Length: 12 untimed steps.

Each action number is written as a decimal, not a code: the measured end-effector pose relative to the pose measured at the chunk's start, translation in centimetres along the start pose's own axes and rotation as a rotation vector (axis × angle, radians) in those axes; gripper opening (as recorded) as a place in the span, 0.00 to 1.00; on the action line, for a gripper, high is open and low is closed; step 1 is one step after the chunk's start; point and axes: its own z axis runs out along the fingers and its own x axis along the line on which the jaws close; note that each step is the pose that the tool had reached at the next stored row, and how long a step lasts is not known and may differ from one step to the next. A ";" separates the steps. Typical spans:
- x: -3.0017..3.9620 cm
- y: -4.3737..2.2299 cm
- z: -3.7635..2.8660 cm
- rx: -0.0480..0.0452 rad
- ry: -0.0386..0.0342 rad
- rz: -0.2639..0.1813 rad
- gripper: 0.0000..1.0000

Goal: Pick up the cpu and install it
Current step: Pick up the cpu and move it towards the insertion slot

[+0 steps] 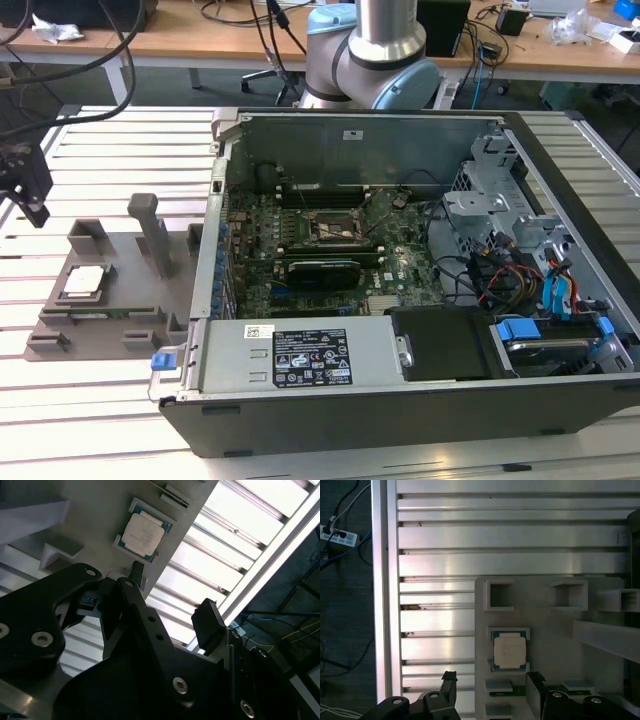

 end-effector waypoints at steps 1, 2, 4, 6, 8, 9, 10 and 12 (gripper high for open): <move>0.00 0.00 0.05 0.0000 0.0000 0.000 0.66; 0.00 0.00 0.13 0.0000 0.0000 0.000 0.66; 0.01 0.00 0.23 0.0000 0.0000 0.000 0.66; 0.01 0.00 0.32 0.0000 0.0001 0.000 0.66; 0.01 0.00 0.42 0.0000 0.0000 0.000 0.66; 0.01 0.00 0.46 0.0001 0.0001 0.000 0.66; 0.01 0.00 0.49 0.0000 0.0001 0.000 0.66; 0.01 0.00 0.56 0.0000 0.0000 0.000 0.66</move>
